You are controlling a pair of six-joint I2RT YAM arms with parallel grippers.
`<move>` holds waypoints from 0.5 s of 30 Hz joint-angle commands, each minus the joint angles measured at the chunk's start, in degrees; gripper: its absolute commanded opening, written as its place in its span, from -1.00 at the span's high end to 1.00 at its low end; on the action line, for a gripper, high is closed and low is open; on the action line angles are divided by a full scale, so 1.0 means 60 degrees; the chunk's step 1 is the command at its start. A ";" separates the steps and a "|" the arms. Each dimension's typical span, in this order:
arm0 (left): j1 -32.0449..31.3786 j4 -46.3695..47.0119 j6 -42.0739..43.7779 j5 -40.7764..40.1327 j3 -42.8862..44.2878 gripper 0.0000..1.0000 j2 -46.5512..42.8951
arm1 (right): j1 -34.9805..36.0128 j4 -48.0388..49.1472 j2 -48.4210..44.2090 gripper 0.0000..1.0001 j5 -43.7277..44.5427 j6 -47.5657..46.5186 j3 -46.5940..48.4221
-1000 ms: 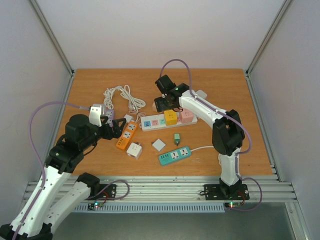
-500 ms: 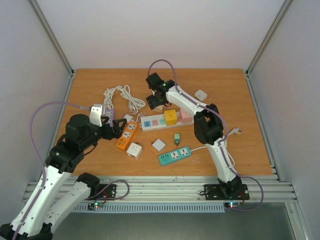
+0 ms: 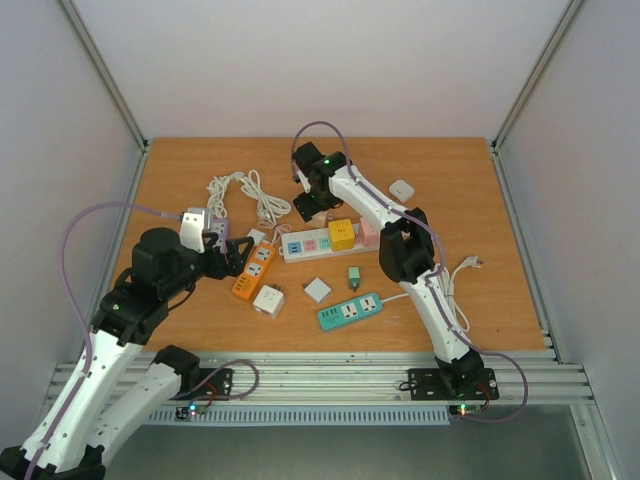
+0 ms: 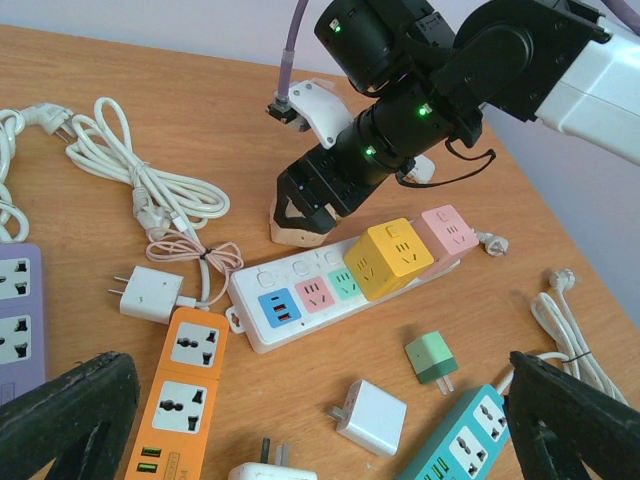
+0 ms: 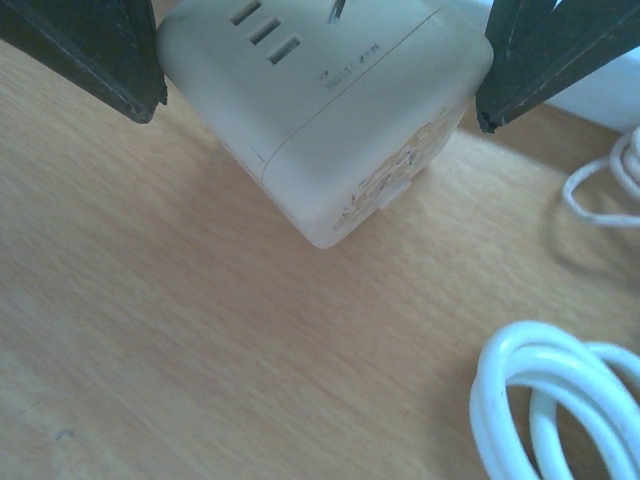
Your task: Insert the plug
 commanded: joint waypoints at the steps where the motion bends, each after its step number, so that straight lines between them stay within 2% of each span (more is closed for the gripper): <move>1: 0.0072 0.0520 0.0127 0.0073 -0.0153 -0.99 -0.0111 | -0.0095 -0.1376 0.0453 -0.63 -0.0865 -0.0474 0.0305; 8: 0.0068 0.0560 0.0105 0.0117 -0.0168 -0.99 -0.0167 | -0.0078 -0.1330 0.0386 -0.82 -0.0975 -0.0706 0.0337; 11: 0.0066 0.0553 0.0105 0.0117 -0.0168 -0.99 -0.0160 | -0.0063 -0.1348 0.0445 -0.96 -0.0839 -0.0820 0.0341; 15: 0.0074 0.0563 0.0105 0.0131 -0.0168 -0.99 -0.0134 | -0.0068 -0.1225 0.0452 -0.94 -0.0575 -0.0737 0.0352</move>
